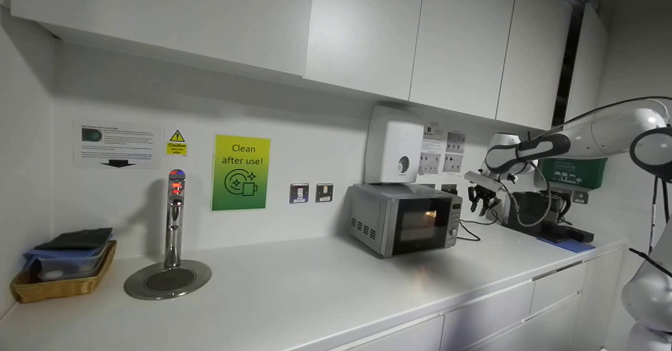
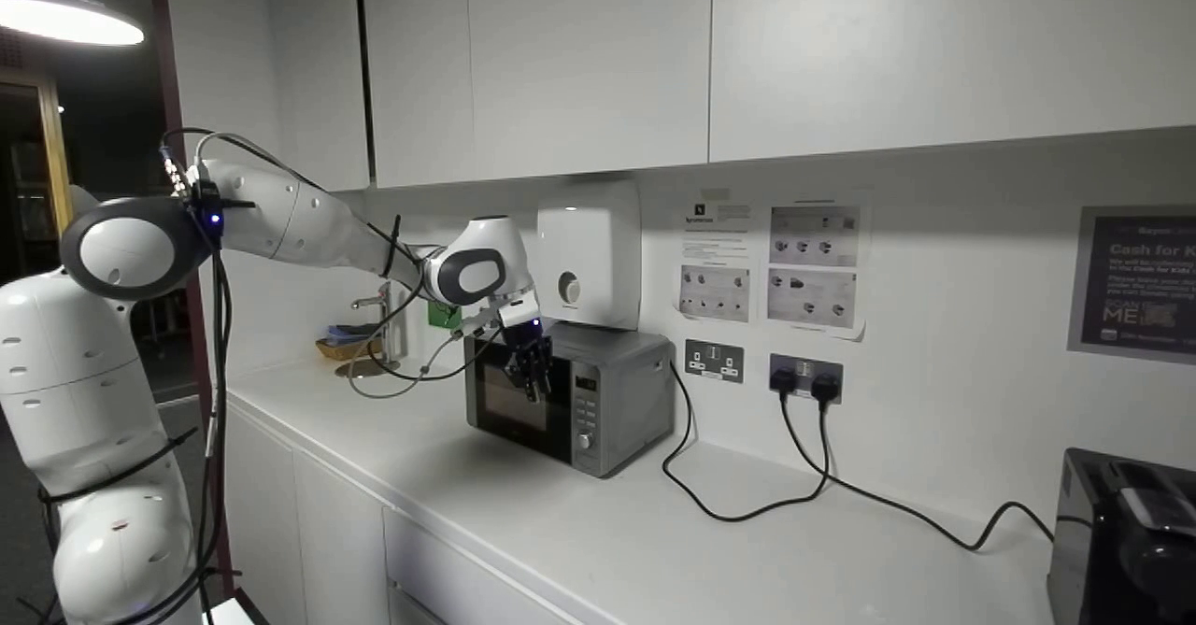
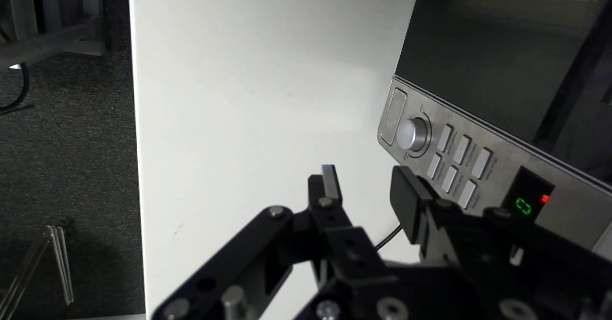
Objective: Press a button on the microwave
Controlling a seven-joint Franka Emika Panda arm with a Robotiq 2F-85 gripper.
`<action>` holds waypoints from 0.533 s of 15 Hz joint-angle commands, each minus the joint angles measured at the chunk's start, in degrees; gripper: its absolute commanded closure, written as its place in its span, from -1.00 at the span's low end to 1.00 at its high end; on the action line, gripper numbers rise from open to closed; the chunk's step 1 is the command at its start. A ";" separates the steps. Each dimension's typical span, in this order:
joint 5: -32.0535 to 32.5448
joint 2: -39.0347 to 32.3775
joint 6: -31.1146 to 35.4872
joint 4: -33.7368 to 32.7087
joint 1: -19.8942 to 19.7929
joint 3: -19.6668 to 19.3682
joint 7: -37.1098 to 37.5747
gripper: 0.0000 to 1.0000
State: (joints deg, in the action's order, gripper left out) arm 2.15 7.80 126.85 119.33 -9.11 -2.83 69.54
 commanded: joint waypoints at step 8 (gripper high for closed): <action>0.00 -1.19 1.87 1.75 0.15 -1.09 0.53 1.00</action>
State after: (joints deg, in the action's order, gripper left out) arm 2.16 7.16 126.86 120.24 -9.12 -3.22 69.54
